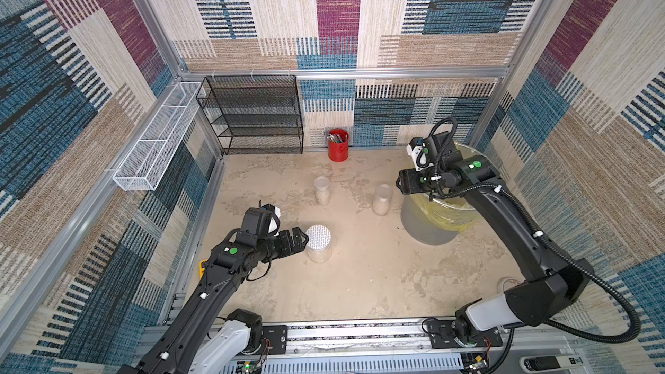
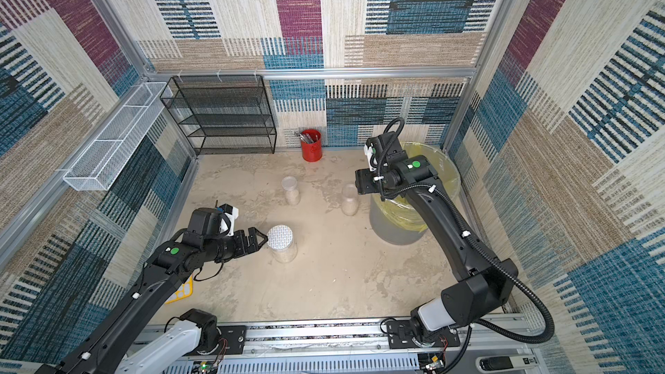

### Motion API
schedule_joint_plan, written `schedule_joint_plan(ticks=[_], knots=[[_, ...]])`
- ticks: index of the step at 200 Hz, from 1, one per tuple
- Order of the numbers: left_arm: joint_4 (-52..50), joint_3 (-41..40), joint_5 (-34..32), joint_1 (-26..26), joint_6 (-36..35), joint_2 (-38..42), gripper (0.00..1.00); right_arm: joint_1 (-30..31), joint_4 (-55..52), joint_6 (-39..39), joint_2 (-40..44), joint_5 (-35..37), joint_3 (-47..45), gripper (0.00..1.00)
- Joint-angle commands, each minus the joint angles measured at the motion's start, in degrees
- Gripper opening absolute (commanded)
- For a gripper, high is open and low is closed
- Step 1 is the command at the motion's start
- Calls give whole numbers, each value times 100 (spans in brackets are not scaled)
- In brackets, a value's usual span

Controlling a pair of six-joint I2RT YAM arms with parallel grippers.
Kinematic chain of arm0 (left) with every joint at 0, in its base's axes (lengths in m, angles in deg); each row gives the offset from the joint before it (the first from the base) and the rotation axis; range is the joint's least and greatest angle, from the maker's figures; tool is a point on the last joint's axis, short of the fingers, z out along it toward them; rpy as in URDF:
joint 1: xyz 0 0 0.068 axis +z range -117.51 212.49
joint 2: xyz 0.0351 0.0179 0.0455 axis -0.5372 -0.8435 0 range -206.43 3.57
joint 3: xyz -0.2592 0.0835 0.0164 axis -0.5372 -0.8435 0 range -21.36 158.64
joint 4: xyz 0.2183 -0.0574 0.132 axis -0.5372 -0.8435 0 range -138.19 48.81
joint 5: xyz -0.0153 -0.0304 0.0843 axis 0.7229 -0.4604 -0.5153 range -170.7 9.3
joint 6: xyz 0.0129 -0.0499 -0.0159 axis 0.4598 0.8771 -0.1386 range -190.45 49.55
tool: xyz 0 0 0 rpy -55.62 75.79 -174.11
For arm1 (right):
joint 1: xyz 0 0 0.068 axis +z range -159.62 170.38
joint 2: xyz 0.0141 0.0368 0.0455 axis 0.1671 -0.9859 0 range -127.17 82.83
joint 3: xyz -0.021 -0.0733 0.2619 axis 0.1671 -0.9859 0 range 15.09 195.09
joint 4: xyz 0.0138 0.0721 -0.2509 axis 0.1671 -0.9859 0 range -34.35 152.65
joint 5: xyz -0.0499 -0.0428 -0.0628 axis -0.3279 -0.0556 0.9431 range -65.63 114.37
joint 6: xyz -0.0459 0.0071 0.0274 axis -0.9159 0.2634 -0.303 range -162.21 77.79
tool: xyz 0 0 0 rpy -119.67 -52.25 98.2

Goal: Empty moldy rice from jars
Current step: Move the trash bin to the center of the board.

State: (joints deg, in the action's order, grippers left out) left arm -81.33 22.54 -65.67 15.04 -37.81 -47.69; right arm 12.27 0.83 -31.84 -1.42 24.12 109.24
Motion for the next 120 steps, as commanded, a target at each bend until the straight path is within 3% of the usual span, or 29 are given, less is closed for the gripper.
schedule_joint_plan(ticks=[1,28,45,74,86,120], knots=[[-229,-17,-417,5,117,65,99,4,50,217,210,352,222,85],[-337,-75,-702,5,251,298,99,86,354,348,638,524,305,97],[-453,-36,-703,14,302,337,99,221,520,394,920,528,289,97],[-733,31,-927,48,485,370,99,577,610,465,1075,-53,164,97],[-816,5,-1008,99,572,404,99,944,746,456,1061,-212,-52,97],[-933,-116,-1029,348,799,485,99,2328,870,636,378,255,-222,98]])
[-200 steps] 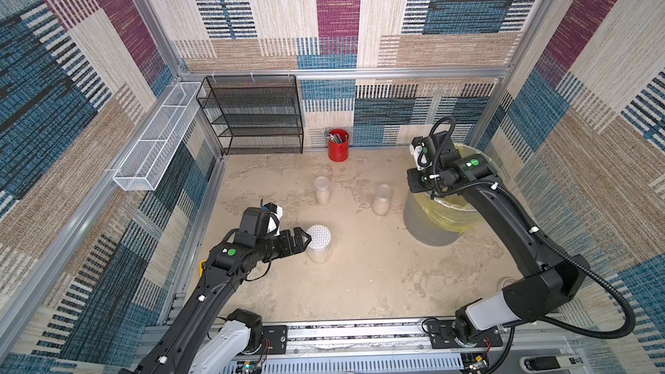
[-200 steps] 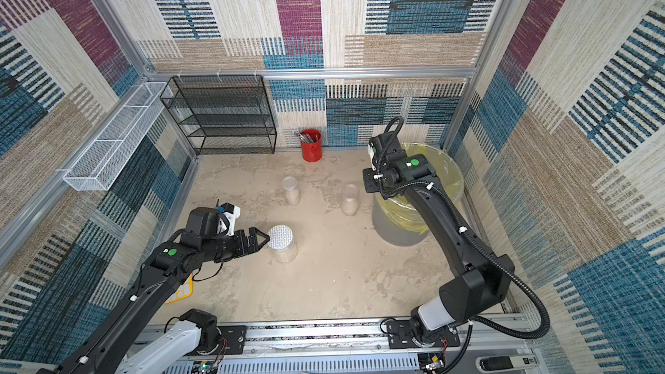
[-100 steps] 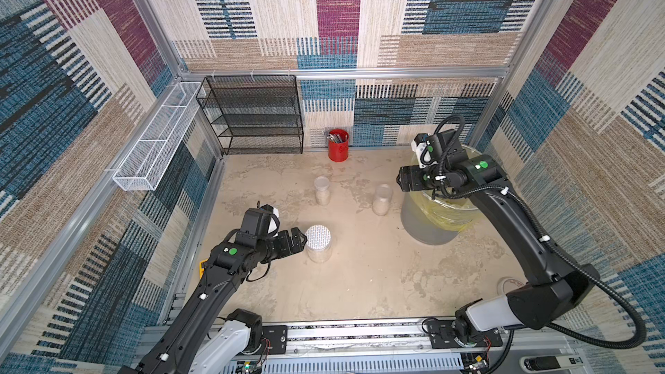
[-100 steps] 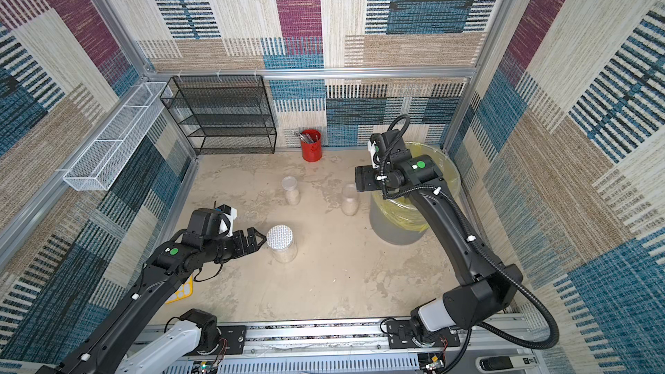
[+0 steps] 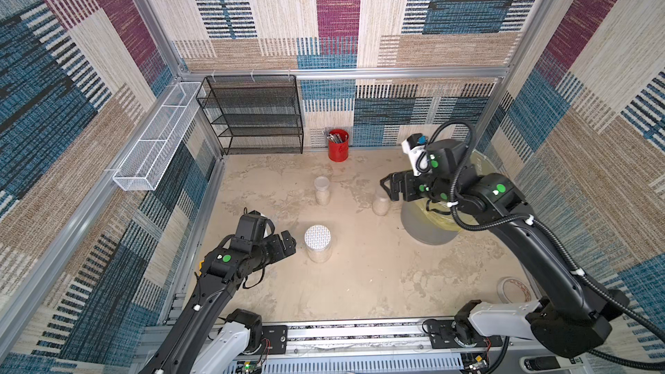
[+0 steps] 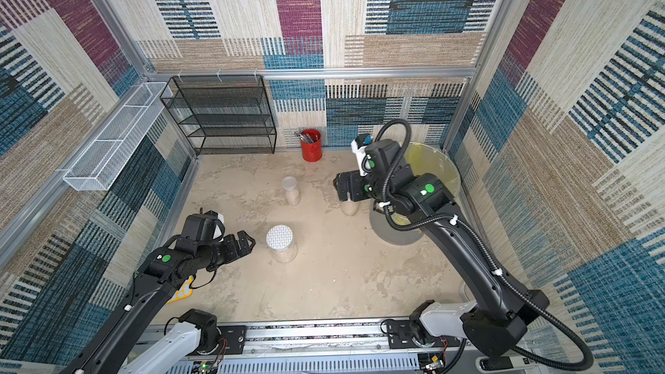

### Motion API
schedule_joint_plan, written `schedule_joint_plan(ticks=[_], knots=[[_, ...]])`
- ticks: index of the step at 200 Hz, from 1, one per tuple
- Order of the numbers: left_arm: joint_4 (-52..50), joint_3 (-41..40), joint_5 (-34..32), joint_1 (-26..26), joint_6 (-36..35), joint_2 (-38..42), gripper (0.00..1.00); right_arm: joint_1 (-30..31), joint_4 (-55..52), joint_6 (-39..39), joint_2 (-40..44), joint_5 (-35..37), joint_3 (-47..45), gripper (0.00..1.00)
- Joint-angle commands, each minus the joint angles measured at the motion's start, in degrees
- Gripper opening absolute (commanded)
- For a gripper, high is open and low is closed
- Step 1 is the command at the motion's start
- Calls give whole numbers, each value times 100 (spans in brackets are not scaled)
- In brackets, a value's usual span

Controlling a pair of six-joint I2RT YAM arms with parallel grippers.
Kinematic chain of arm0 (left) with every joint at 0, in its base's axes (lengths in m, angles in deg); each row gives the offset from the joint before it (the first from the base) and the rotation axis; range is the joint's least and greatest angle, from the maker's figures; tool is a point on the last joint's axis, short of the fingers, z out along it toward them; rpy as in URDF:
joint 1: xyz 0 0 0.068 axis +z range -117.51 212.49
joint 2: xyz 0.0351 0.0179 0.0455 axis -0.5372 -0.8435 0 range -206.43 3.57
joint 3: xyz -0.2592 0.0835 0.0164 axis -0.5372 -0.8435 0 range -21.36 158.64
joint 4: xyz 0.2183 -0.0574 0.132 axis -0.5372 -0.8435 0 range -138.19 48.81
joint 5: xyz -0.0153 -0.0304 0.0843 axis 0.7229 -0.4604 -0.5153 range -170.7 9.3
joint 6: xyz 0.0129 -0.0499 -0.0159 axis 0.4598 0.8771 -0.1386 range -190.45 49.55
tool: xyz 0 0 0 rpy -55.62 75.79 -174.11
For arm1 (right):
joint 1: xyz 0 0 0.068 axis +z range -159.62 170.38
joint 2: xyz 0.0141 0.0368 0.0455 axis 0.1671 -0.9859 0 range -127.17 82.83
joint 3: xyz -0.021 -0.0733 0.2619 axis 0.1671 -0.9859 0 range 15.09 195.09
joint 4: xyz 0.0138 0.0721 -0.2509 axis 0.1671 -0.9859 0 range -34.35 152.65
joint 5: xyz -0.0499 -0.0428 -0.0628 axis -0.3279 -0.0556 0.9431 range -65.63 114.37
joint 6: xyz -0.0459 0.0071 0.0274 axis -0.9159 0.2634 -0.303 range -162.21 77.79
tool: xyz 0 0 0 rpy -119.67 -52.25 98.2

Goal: Empty moldy rice from jars
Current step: Move the trash bin to the center of the board, then pick up the jar from the center of the board.

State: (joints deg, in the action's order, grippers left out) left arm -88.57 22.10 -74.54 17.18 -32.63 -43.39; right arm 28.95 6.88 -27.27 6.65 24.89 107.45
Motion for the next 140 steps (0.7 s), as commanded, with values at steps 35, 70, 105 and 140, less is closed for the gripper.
schedule_joint_plan(ticks=[35,70,105,140], knots=[[-262,-332,-86,470,555,266,99,1592,496,477,-1472,484,-31,99],[-217,-720,141,897,846,465,99,2082,825,665,-2380,336,41,99],[-153,-974,242,1149,993,613,99,2295,706,728,-3096,422,444,99],[-50,-1150,381,1304,1032,671,99,2312,699,756,-3410,532,513,99]])
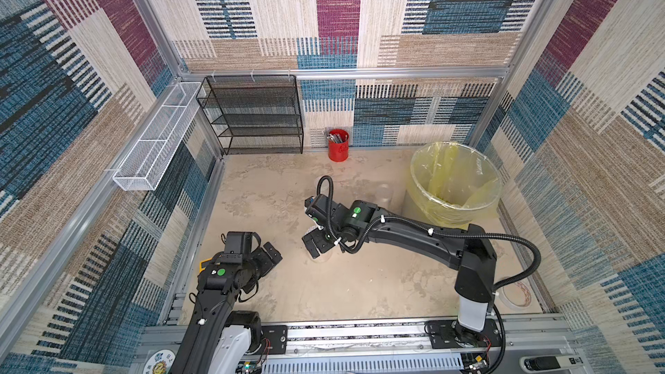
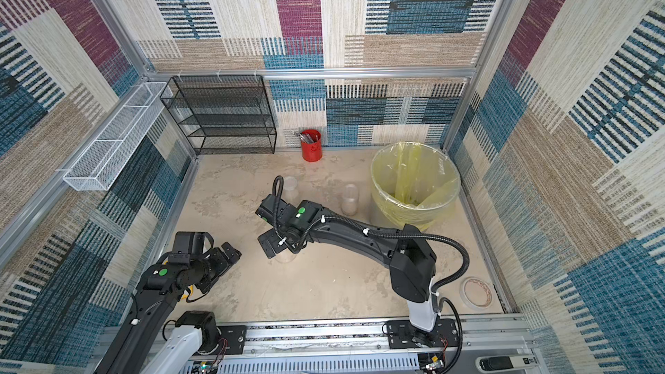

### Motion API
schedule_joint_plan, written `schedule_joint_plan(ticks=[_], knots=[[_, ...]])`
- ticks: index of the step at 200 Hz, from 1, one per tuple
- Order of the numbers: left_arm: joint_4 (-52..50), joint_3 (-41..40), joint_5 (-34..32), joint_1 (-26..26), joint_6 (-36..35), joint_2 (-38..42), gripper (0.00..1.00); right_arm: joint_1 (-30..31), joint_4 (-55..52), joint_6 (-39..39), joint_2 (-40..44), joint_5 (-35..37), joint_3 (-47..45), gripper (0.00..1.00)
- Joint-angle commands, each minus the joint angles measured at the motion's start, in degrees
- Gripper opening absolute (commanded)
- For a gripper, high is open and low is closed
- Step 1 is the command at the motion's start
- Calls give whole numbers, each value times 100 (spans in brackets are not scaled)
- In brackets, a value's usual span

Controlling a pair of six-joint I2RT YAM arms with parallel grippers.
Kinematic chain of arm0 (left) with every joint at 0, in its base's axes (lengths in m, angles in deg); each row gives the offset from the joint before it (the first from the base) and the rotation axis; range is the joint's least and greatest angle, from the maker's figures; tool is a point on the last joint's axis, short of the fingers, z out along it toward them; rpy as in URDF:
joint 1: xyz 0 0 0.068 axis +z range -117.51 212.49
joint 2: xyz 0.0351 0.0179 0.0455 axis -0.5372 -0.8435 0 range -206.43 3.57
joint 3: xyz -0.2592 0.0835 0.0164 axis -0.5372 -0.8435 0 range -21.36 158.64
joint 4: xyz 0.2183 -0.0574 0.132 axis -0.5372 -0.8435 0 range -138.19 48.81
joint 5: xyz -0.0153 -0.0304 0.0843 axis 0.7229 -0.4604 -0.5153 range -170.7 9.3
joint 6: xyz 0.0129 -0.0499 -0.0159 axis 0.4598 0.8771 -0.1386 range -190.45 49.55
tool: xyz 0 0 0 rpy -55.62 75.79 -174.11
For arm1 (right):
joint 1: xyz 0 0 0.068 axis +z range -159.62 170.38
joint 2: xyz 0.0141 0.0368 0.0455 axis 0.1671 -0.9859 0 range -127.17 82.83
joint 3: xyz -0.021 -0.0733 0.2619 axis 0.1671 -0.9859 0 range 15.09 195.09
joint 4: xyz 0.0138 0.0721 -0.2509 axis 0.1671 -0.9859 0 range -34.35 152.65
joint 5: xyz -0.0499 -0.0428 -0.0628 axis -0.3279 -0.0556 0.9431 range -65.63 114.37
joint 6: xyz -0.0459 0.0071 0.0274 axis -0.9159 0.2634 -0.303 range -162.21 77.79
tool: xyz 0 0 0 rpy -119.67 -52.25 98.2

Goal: Empty moldy rice from jars
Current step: Pick up the jar from the center of the board.

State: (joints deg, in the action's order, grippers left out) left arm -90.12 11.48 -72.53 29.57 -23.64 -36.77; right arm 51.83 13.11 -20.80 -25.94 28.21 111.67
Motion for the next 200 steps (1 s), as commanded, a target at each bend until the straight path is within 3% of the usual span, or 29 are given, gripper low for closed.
schedule_joint_plan(ticks=[1,109,169,200], knots=[[108,-91,183,64,135,8,99,20,72,109,-161,207,95,99],[211,-155,331,141,13,-3,99,46,-429,206,-1088,790,711,100],[267,-181,400,148,-18,8,99,50,-233,162,-1023,708,520,90],[347,-164,524,147,-118,60,99,51,-145,160,-941,671,460,80]])
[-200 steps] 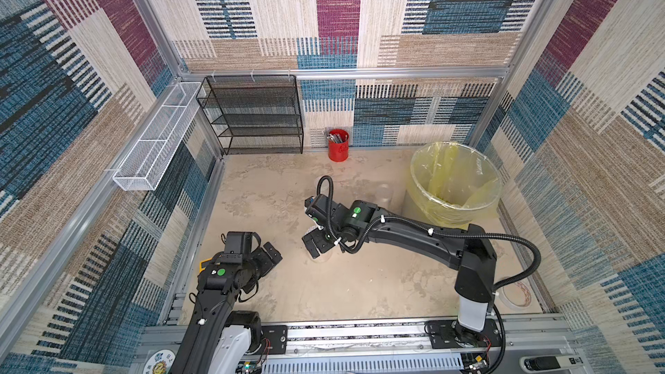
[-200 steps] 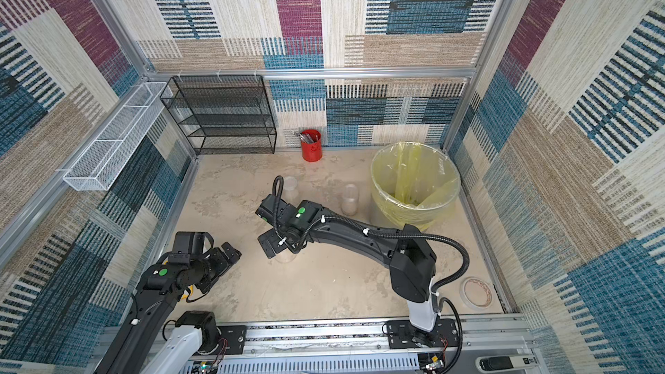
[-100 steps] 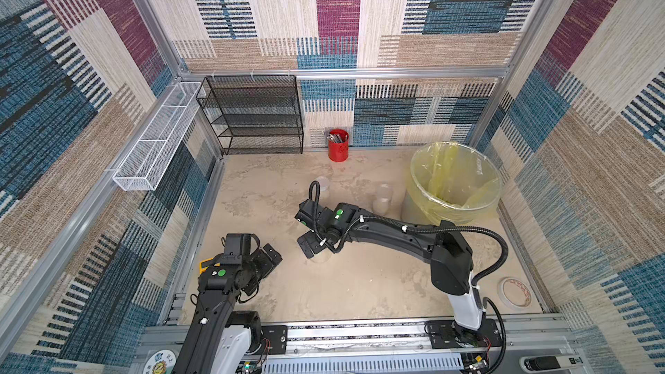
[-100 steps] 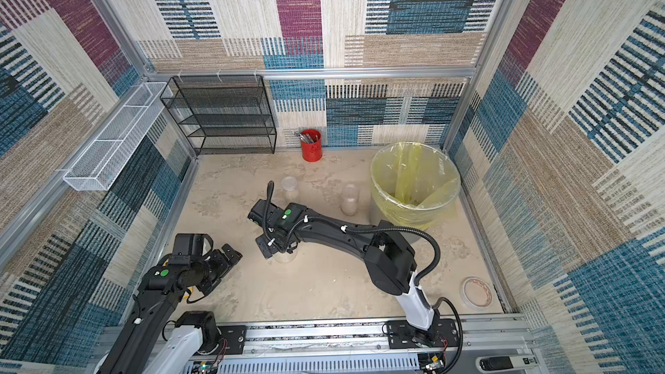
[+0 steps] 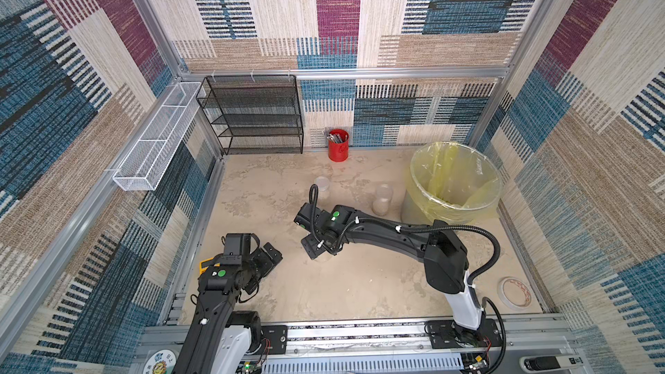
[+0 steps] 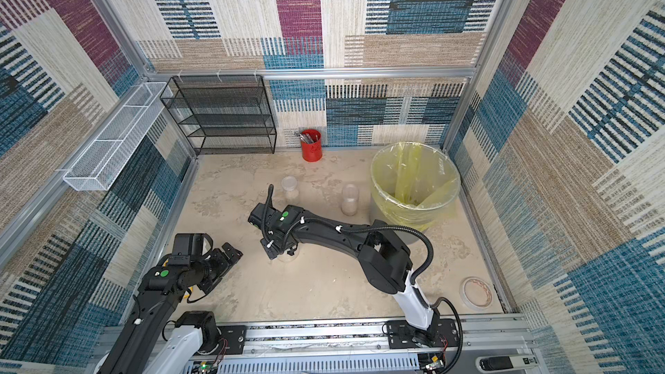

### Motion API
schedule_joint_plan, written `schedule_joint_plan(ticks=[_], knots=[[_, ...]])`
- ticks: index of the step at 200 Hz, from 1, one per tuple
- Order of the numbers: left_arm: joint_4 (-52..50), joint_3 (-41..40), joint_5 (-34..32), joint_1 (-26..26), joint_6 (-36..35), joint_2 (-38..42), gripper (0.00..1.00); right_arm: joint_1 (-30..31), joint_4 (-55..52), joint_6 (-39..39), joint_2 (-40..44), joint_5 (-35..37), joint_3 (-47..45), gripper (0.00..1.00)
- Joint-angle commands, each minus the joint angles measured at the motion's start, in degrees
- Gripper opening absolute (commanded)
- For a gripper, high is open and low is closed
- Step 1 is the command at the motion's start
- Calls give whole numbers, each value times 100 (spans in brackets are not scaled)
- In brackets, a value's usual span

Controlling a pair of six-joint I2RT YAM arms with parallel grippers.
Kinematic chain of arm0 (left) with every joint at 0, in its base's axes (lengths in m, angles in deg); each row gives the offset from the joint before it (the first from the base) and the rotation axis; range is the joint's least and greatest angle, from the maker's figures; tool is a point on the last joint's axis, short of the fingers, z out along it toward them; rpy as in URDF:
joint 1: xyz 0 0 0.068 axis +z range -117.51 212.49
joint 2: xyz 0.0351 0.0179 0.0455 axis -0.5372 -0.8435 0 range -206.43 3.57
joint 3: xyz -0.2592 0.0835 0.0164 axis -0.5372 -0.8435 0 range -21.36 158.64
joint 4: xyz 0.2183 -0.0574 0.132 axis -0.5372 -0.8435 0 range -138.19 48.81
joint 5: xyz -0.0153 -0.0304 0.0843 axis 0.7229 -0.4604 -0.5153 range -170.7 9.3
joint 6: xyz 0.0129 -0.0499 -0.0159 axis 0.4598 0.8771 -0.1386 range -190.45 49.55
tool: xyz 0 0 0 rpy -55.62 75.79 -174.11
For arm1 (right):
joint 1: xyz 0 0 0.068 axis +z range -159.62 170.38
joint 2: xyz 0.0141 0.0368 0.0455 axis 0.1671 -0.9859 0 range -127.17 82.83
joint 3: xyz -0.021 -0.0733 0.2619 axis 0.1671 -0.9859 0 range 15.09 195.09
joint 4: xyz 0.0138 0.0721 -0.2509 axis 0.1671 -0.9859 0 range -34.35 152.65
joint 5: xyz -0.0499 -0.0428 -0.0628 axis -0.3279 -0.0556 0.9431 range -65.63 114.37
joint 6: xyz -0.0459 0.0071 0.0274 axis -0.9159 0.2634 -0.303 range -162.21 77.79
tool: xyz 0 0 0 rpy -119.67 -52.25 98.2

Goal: Empty moldy rice from jars
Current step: Pick up the jar from the center of the board.

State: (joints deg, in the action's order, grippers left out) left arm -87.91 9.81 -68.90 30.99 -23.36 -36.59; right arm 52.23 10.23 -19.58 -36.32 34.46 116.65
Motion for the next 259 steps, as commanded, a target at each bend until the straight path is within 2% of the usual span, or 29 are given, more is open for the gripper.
schedule_joint_plan(ticks=[1,50,81,125,156,193,218,259], knots=[[132,2,163,2,-151,47,99,7,144,38,100,46,-43,80],[421,-114,363,4,-260,306,99,12,99,31,234,0,90,66],[888,-225,786,-29,-499,346,99,-24,-27,39,427,-42,249,67],[1697,-335,988,-406,-972,1018,99,-440,-219,-136,1036,-369,229,69],[1978,81,811,-1260,-1634,661,99,-798,-386,-374,1418,-482,101,69],[2209,653,71,-2582,-2672,47,99,-1107,-388,-548,1801,-892,-53,69],[2746,626,-91,-3208,-3231,-53,99,-1196,-455,-616,1975,-1043,-151,70],[3146,673,-1099,-4179,-4062,-756,99,-1280,-348,-660,2299,-1587,-403,70]])
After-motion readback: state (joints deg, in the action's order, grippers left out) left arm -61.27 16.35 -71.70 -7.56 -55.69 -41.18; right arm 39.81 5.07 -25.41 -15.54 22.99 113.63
